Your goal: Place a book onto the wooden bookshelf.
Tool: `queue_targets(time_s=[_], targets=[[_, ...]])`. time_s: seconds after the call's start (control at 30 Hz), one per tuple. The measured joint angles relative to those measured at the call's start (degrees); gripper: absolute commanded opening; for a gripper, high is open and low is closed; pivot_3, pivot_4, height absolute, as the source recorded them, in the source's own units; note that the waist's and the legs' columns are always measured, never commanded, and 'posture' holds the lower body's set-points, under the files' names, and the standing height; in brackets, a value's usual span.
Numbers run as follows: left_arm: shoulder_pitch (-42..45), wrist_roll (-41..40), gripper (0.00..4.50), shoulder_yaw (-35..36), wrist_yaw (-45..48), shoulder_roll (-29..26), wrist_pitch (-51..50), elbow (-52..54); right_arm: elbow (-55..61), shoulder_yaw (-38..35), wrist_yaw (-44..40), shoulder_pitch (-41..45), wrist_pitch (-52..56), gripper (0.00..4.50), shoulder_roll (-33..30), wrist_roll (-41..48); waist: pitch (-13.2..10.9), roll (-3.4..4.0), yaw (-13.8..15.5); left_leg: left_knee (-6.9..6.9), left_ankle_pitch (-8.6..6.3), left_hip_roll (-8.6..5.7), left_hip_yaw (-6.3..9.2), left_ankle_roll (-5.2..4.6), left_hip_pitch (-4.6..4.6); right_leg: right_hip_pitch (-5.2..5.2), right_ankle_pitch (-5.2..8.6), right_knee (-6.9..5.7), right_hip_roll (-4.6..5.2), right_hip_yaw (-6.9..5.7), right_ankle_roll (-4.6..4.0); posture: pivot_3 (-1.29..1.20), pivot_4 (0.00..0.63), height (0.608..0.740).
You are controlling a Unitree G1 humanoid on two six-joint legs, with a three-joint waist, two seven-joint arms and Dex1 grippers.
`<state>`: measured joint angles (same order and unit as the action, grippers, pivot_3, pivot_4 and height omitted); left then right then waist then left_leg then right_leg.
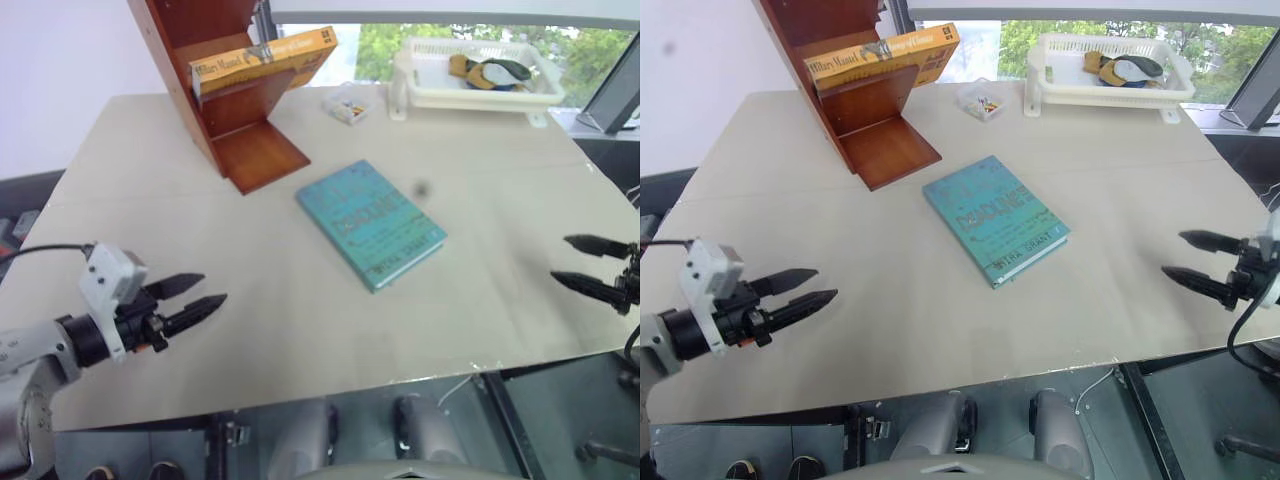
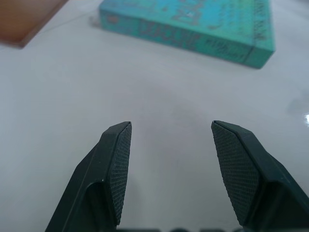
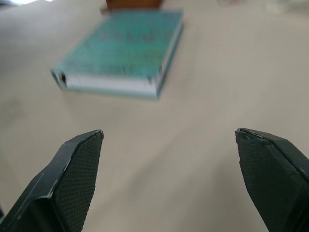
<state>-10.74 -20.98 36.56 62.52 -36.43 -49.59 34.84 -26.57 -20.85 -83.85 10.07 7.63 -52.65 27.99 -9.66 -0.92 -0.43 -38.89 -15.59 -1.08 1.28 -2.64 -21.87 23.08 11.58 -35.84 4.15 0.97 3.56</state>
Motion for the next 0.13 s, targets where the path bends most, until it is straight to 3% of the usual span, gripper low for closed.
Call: queue_targets(time_s=[0.13], targets=[[-0.15, 0.13, 2.90, -4.22, -5.03, 2.46, 4.88, -3.03, -2.87, 0.17, 0.90, 0.37, -1.92, 4.50, 0.05, -1.12, 0.09, 0.13, -0.17, 0.00, 0.00, 0.05, -0.05, 0.00, 0.08, -0.03, -0.03, -0.01, 0.01, 0.08, -0.05, 0.00, 0.150, 0.740]])
